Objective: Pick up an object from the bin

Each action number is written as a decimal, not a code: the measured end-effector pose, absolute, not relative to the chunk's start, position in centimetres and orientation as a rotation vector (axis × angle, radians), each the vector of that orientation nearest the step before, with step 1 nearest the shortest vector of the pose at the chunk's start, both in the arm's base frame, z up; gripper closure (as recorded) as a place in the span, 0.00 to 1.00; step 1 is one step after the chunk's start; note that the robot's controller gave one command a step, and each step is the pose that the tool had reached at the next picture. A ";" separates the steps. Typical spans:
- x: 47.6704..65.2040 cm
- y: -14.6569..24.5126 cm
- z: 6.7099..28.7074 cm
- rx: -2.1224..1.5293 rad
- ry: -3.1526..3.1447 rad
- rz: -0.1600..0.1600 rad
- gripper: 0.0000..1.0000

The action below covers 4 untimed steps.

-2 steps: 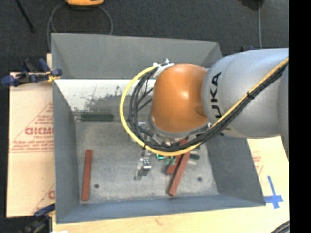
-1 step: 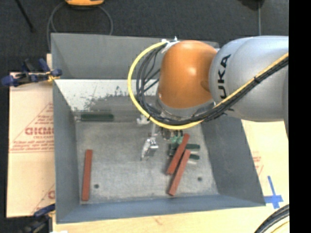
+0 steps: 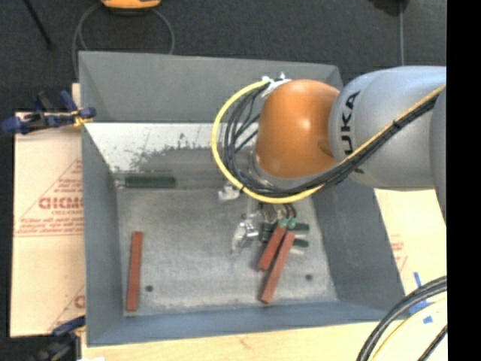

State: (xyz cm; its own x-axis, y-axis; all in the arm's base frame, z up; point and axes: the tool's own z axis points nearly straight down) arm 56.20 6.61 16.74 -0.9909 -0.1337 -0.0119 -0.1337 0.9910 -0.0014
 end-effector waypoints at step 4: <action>49.9 -4.1 9.0 -0.259 3.105 0.018 1.00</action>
Offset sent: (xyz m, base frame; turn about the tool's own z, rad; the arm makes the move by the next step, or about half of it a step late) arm 0.0079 -0.0850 -0.0683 -0.1079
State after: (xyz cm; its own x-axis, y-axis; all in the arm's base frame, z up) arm 49.91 -4.14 9.04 -0.9859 -0.1655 -0.0263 -0.1658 0.9861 0.0096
